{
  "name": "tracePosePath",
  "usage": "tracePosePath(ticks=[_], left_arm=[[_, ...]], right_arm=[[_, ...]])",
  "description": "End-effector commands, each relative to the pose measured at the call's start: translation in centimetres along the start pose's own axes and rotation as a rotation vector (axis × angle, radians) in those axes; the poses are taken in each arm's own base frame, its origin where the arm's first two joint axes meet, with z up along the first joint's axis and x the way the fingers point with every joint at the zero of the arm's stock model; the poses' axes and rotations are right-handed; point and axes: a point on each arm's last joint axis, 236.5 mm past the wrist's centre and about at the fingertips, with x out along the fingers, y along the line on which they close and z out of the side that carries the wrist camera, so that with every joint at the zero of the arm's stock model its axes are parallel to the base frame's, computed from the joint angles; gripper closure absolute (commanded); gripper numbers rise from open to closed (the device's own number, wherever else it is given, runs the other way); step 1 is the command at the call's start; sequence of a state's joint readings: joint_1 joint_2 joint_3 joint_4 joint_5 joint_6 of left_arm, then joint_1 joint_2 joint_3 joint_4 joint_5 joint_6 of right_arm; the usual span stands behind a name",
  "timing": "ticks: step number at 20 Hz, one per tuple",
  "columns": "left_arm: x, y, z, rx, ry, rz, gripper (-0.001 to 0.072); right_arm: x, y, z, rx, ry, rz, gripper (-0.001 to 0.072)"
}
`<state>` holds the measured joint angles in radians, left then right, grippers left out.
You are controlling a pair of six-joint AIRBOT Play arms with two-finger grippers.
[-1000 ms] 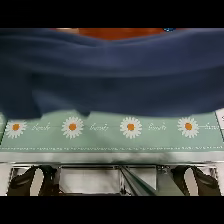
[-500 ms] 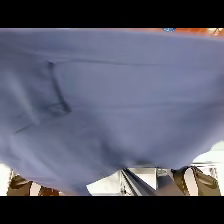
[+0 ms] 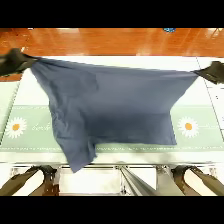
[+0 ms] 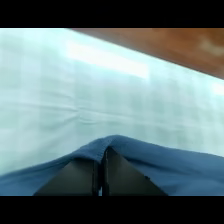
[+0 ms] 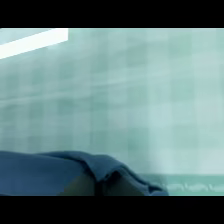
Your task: Fold the shirts.
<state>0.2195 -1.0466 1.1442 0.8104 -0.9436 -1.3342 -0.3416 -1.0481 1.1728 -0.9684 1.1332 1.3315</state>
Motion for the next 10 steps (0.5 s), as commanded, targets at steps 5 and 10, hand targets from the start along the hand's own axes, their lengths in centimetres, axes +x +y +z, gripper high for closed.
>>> tracePosePath(ticks=[5, 10], left_arm=[[17.7, 4.9, 0.3, -0.195, 0.177, -0.007, 0.0682], [18.6, 5.5, -2.3, -0.23, 0.332, -0.023, 0.0682]], right_arm=[[15.8, -4.2, 3.8, 0.157, 0.124, 0.019, 0.0685], [16.9, -5.3, 2.2, 0.134, 0.215, 0.0, 0.0685]])
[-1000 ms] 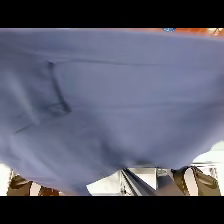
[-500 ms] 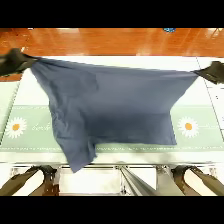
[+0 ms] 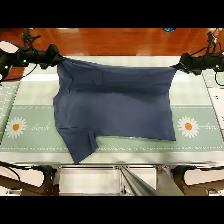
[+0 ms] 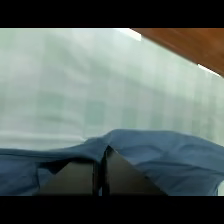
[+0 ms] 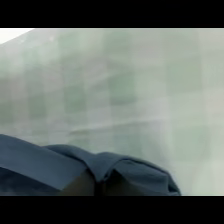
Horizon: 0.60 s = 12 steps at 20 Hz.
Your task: Fold the shirts.
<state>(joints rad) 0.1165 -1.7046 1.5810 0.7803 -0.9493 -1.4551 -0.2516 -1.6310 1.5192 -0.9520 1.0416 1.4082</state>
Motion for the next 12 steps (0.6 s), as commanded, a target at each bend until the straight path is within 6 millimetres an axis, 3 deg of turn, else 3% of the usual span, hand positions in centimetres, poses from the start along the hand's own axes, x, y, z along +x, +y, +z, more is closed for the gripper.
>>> tracePosePath(ticks=[1, 3, 8, 12], left_arm=[[0.7, 1.0, -1.9, -0.007, 0.124, 0.0, 0.0682], [-0.7, 1.8, -4.4, 0.082, 0.241, 0.016, 0.0682], [-4.6, 11.2, -11.8, 0.16, 0.59, 0.386, 0.0682], [-3.9, 12.6, -15.1, 0.126, 0.666, 0.396, 0.0681]], right_arm=[[1.1, -1.4, -1.5, -0.009, 0.093, -0.035, 0.0685], [0.7, -2.2, -3.6, -0.015, 0.186, -0.051, 0.0685], [0.8, -6.4, -8.6, -0.059, 0.36, -0.192, 0.0685], [2.0, -7.6, -11.6, -0.028, 0.421, -0.202, 0.0685]])
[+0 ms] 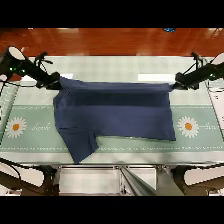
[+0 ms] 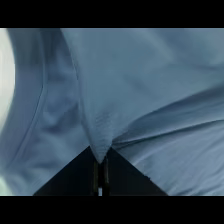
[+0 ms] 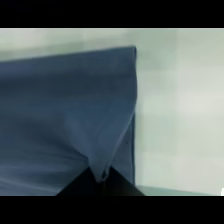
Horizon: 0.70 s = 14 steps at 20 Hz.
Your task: Fold the shirts.
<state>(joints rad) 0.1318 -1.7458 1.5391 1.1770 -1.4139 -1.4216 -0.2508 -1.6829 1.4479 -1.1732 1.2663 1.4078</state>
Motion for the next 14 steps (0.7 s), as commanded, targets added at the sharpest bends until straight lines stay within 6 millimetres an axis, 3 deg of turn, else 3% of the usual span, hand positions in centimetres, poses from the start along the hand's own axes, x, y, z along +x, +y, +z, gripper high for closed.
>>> tracePosePath(ticks=[1, 2, 4, 6, 10, 12, 14], left_arm=[[1.9, 1.7, -3.0, -0.001, 0.11, 0.069, 0.0679], [2.4, 1.3, -3.3, 0.007, 0.124, 0.069, 0.0624], [2.7, 0.8, -3.7, 0.025, 0.145, 0.074, 0.0208], [1.5, 1.2, -4.2, 0.008, 0.173, 0.106, 0.02], [-3.1, 3.5, -5.4, -0.089, 0.099, 0.123, 0.02], [-4.2, 5.2, -7.7, -0.147, 0.047, 0.123, 0.02], [-3.8, 6.8, -11.1, -0.228, -0.001, 0.091, 0.02]], right_arm=[[1.9, -1.2, -2.1, 0.016, 0.056, -0.028, 0.0685], [2.1, -1.3, -2.1, 0.021, 0.051, -0.029, 0.0656], [2.1, -0.4, -1.9, 0.039, 0.046, 0.01, 0.0294], [0.2, -0.4, -1.8, 0.042, 0.052, 0.023, 0.03], [-8.1, -3.3, -1.3, 0.104, -0.093, -0.003, 0.03], [-10.9, -5.5, -2.7, 0.168, -0.182, -0.025, 0.03], [-10.8, -7.3, -5.7, 0.245, -0.237, -0.042, 0.03]])
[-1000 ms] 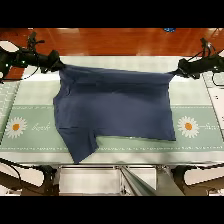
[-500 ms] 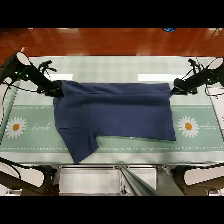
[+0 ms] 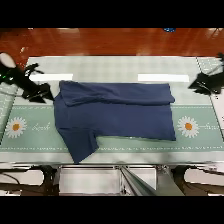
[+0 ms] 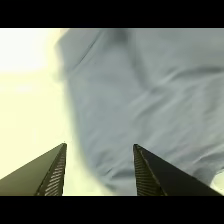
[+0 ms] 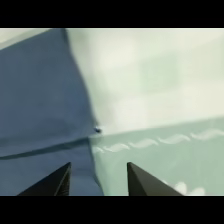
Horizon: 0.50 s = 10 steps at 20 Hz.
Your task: Fold the shirts.
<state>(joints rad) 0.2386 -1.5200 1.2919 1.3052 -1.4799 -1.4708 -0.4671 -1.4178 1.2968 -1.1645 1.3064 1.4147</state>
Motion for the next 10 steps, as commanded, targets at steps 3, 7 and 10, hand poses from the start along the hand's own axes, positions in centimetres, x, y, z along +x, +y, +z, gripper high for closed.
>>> tracePosePath(ticks=[3, 7, 10], left_arm=[[2.1, 2.6, -7.4, -0.243, -0.123, -0.228, 0.02], [3.7, 2.2, -10.3, -0.492, -0.196, -0.496, 0.02], [6.4, 1.9, -12.7, -0.535, -0.122, -0.484, 0.02]], right_arm=[[1.2, -2.6, -8.6, 0.169, -0.095, 0.064, 0.03], [4.3, 0.9, -14.4, 0.238, -0.07, 0.246, 0.03], [4.9, 1.8, -16.6, 0.235, -0.02, 0.286, 0.03]])
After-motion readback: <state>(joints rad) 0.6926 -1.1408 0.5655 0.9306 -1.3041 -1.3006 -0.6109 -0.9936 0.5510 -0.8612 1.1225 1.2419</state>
